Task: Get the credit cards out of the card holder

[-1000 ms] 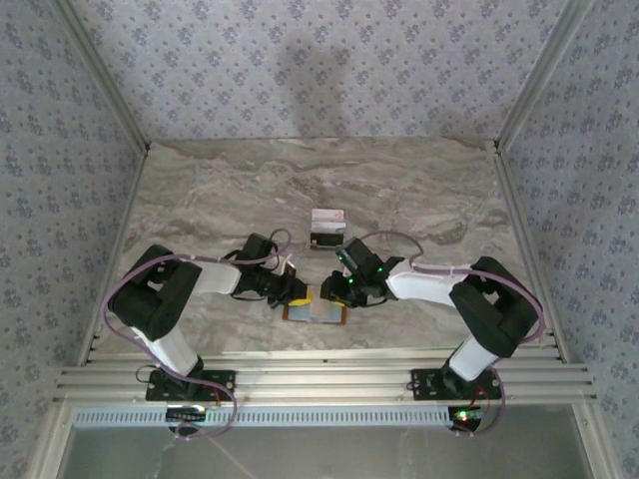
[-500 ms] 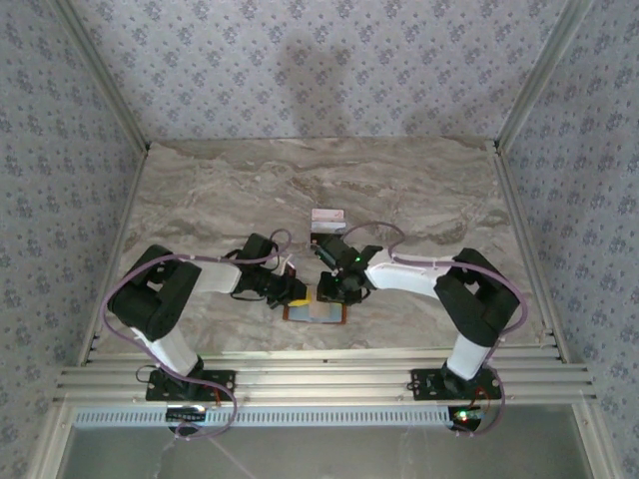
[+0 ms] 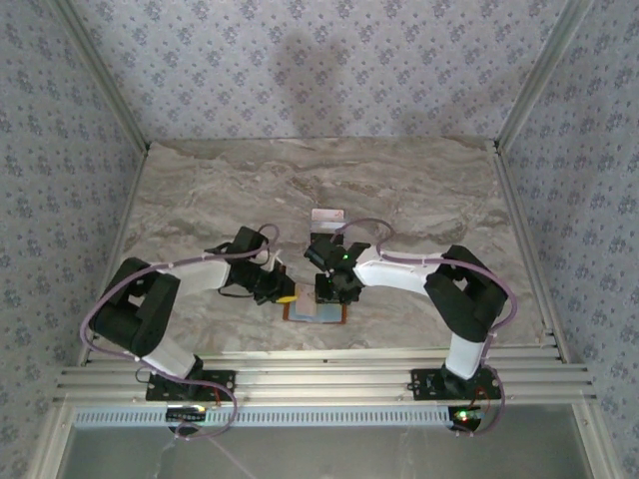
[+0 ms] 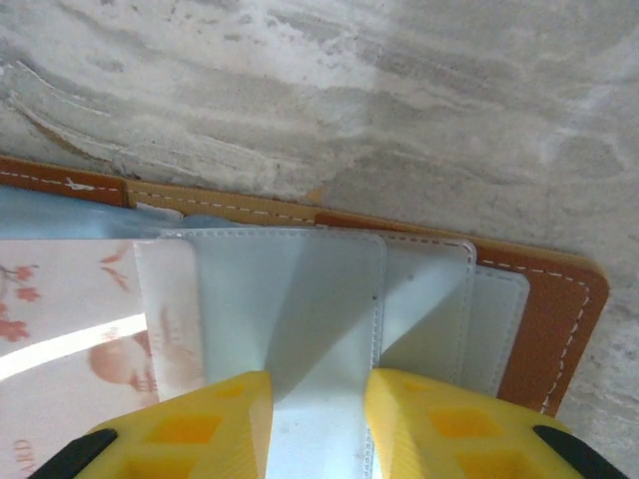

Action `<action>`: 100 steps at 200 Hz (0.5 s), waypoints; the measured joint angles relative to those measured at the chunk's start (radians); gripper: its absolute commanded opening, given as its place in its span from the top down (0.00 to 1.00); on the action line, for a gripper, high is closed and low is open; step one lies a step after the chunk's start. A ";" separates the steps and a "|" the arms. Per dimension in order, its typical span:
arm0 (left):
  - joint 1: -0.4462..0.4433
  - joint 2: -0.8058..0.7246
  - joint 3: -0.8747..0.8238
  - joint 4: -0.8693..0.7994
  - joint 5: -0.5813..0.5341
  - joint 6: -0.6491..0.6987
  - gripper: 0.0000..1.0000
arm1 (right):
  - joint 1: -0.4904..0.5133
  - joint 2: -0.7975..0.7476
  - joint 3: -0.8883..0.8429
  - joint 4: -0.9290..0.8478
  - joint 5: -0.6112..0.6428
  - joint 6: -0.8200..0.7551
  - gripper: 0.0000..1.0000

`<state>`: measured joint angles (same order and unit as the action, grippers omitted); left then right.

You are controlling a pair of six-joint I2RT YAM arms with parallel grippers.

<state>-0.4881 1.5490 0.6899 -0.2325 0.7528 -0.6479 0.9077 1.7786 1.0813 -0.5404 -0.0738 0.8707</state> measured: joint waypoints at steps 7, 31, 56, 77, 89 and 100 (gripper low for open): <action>0.003 -0.010 0.008 -0.026 -0.010 0.010 1.00 | 0.000 -0.004 -0.003 0.000 0.000 0.000 0.65; 0.004 -0.039 0.050 -0.106 -0.050 0.042 1.00 | -0.015 -0.041 -0.038 0.002 -0.008 0.001 0.64; 0.004 -0.063 0.126 -0.203 -0.116 0.095 1.00 | -0.065 -0.126 -0.106 0.010 -0.034 0.005 0.64; 0.004 -0.068 0.207 -0.273 -0.176 0.151 1.00 | -0.124 -0.222 -0.136 0.014 -0.049 0.008 0.63; 0.004 -0.068 0.253 -0.308 -0.212 0.187 1.00 | -0.157 -0.280 -0.138 0.014 -0.057 0.008 0.63; 0.004 -0.068 0.298 -0.342 -0.246 0.222 1.00 | -0.190 -0.332 -0.138 0.016 -0.064 0.007 0.63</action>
<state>-0.4843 1.4811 0.9878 -0.5743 0.5064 -0.4255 0.7177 1.4471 0.9432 -0.5247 -0.1383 0.8776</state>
